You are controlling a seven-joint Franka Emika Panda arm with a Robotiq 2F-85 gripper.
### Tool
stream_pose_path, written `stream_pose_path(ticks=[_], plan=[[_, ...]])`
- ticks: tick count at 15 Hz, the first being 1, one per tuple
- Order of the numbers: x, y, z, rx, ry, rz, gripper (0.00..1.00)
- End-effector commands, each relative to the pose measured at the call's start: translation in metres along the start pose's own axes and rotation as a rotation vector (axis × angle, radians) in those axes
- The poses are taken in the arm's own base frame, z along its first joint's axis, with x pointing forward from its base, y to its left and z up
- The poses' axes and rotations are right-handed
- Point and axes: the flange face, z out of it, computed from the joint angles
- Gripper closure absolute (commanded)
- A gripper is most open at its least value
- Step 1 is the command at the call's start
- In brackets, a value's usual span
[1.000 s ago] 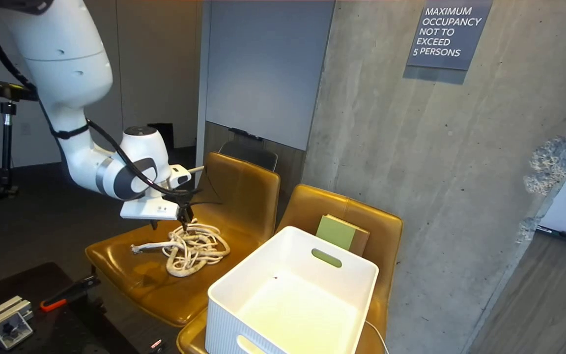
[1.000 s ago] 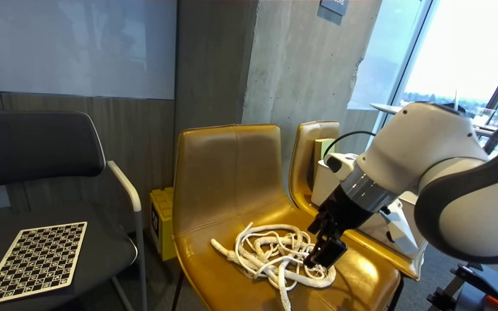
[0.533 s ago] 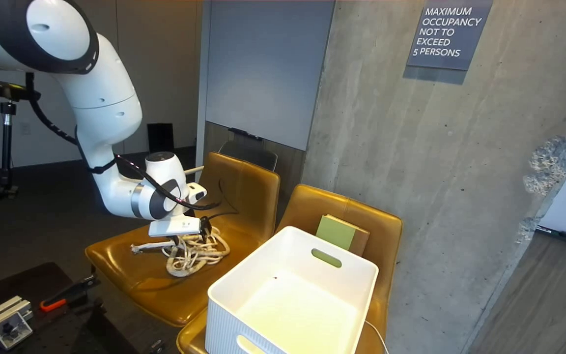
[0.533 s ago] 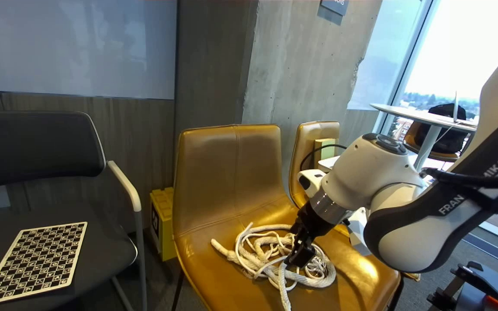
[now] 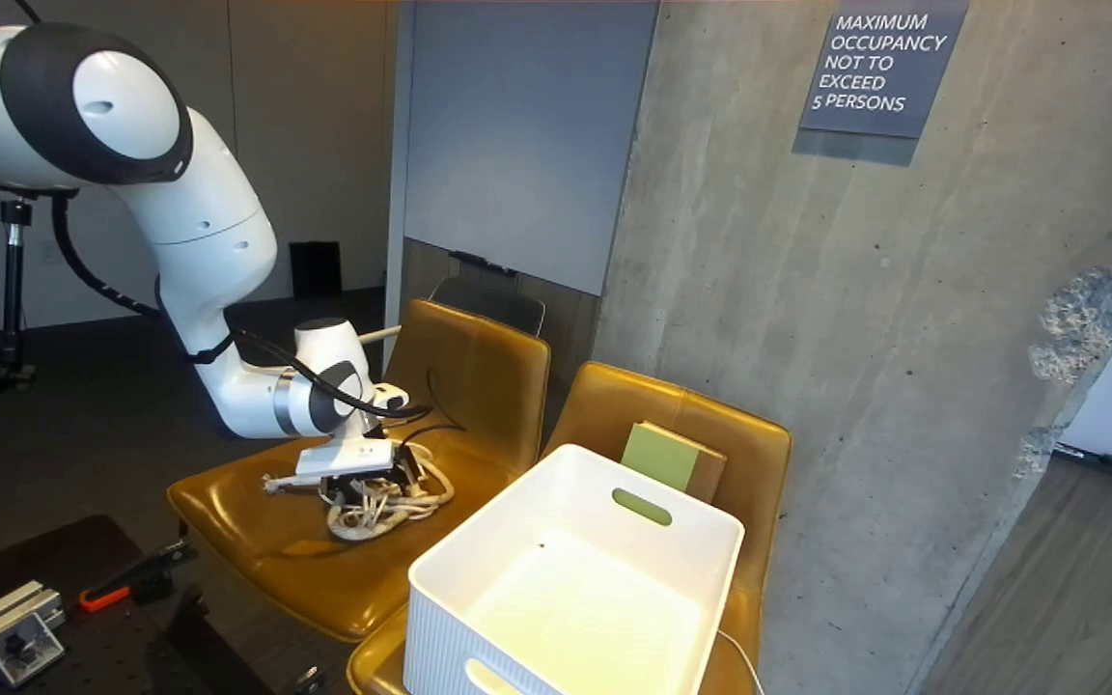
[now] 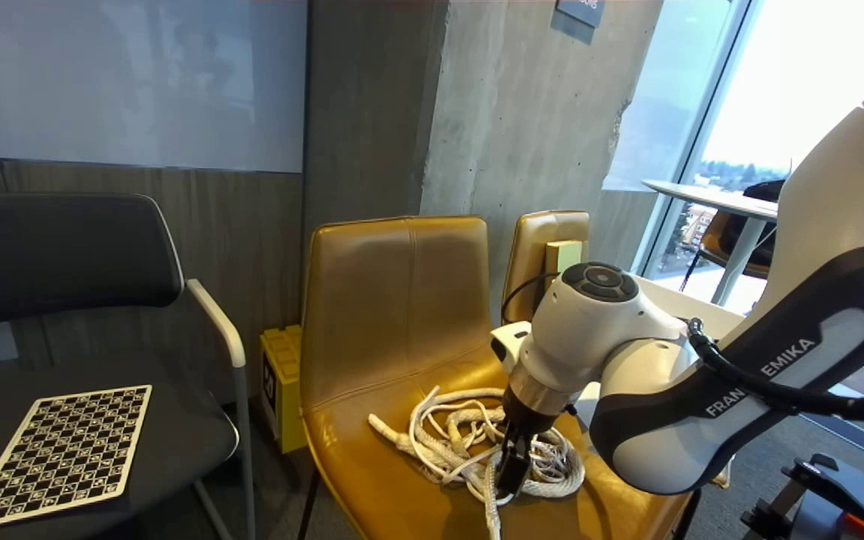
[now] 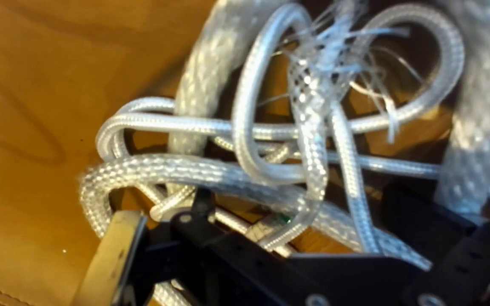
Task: Remove the white cords from the chair and put them in the white basket
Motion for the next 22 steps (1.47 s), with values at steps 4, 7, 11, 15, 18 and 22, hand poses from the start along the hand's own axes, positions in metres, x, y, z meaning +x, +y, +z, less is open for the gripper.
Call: stream_pose_path(ticks=[4,7,11,15,18,22], plan=[[-0.034,-0.006,0.008,-0.013,-0.187,-0.036,0.5],[-0.047,-0.004,-0.004,0.018,-0.238,-0.041,0.72],[-0.057,0.008,-0.029,0.071,-0.292,-0.015,0.99],[-0.048,0.032,-0.074,0.094,-0.286,0.015,1.0],[-0.024,0.061,-0.132,0.096,-0.232,0.04,1.0],[0.006,0.108,-0.223,0.06,-0.125,0.074,1.0]])
